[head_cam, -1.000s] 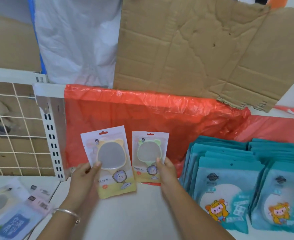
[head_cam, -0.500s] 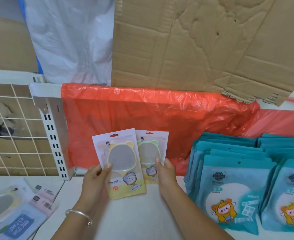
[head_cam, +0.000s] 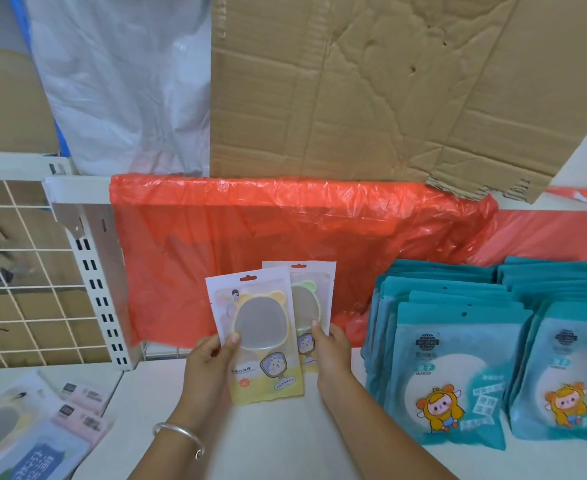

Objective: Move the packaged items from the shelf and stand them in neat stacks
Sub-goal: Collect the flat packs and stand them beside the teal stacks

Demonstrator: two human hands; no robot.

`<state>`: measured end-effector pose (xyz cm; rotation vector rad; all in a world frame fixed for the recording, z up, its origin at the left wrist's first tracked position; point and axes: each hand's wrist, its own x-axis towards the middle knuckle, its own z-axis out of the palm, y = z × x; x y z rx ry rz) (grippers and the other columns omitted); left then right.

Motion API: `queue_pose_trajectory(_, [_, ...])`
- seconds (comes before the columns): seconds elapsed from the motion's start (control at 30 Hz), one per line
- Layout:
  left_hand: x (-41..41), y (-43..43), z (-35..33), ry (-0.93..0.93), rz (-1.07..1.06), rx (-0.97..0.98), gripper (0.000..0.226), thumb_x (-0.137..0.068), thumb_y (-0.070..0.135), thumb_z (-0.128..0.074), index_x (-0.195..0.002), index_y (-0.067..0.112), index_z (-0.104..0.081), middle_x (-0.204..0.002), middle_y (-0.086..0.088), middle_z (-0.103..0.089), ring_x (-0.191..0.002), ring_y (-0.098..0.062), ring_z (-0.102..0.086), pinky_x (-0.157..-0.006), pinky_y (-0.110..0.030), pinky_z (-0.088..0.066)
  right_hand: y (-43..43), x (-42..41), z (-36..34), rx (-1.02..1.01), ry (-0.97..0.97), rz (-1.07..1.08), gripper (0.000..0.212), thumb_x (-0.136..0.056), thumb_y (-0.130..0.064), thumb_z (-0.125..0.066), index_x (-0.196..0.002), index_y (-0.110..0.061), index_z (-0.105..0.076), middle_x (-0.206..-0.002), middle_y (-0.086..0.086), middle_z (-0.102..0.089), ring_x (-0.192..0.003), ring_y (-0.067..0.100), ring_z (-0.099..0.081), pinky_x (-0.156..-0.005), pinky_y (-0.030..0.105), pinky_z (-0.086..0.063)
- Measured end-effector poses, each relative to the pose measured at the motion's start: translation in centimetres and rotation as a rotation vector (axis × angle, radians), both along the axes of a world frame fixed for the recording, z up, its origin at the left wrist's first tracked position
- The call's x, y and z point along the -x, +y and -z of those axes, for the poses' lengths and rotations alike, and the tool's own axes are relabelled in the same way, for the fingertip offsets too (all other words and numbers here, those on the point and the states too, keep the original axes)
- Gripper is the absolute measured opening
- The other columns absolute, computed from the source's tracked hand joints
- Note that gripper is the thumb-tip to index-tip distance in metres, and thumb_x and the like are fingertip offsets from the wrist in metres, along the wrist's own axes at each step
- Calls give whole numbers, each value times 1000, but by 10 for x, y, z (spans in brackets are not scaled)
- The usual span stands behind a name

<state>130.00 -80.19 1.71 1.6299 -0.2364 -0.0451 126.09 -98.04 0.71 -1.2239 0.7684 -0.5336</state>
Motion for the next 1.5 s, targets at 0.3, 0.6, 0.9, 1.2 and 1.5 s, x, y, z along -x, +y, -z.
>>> queue_pose_trajectory(0.3, [9,-25,1,-5,39,21,22,-91,19,-59,-84,1,-69,-82,-5,-46,-76,-15,-47,-65,-20,-37,-3,30,-7,263,-19,31,20,-91,-24,-55,-110,-28,-60,-116,-3,-55,-101,14,-56,-78,25,-48])
queue_pose_trajectory(0.6, [-1,-55,-4,-61,77,-48,51,-77,54,-61,-82,3,-66,-87,-7,-51,-88,-23,-51,-83,-37,-45,-9,33,0,396,-36,-110,9,-91,-17,-59,-99,-21,-59,-93,2,-68,-83,13,-66,-58,16,-51])
queue_pose_trajectory(0.9, [-9,-54,7,-51,-53,-212,39,-93,32,-51,-129,19,-55,-112,-4,-48,-117,-30,-44,-107,-45,-33,-20,15,16,407,67,-54,36,-87,-25,-65,-119,-30,-50,-117,-6,-54,-102,16,-62,-75,32,-60])
queue_pose_trajectory(1.2, [-10,-65,5,-117,11,-183,31,-96,11,-47,-122,17,-63,-106,-5,-58,-106,-19,-50,-95,-28,-36,-26,10,20,444,68,-195,33,-90,-15,-58,-122,-24,-54,-114,4,-64,-102,17,-63,-68,15,-53])
queue_pose_trajectory(1.5, [-5,-69,2,-102,-3,-97,24,-95,8,-50,-111,12,-68,-101,-3,-55,-90,4,-50,-72,6,-32,-34,6,27,459,66,-29,21,-88,-28,-64,-108,-31,-56,-101,-3,-65,-89,11,-65,-67,25,-57])
